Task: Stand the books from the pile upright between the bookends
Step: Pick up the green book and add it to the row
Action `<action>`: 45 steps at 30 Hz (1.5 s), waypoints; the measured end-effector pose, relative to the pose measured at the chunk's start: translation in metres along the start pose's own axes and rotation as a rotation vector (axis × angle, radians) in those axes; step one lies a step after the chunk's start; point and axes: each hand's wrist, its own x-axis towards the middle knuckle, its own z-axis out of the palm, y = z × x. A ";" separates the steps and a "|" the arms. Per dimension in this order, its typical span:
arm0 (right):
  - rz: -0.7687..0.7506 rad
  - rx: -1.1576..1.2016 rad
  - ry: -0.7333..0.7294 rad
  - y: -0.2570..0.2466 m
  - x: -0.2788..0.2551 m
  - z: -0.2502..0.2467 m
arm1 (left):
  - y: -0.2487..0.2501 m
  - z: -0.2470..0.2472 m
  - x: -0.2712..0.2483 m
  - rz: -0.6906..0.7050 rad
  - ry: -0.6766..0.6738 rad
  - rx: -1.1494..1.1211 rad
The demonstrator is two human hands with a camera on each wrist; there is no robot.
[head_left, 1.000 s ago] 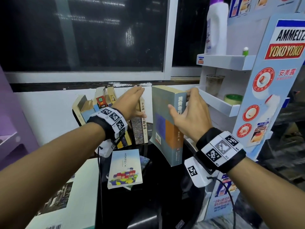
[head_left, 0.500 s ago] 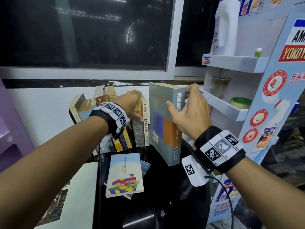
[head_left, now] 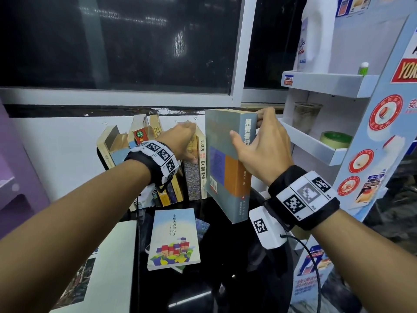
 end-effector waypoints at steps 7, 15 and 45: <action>-0.008 -0.006 0.001 -0.006 0.014 0.005 | -0.001 0.006 -0.001 -0.008 0.014 -0.006; -0.009 -0.018 -0.027 -0.009 0.037 0.015 | -0.004 0.010 0.000 0.001 0.023 -0.034; 0.030 0.077 0.105 0.037 0.022 0.130 | -0.004 0.014 -0.001 0.030 0.055 -0.042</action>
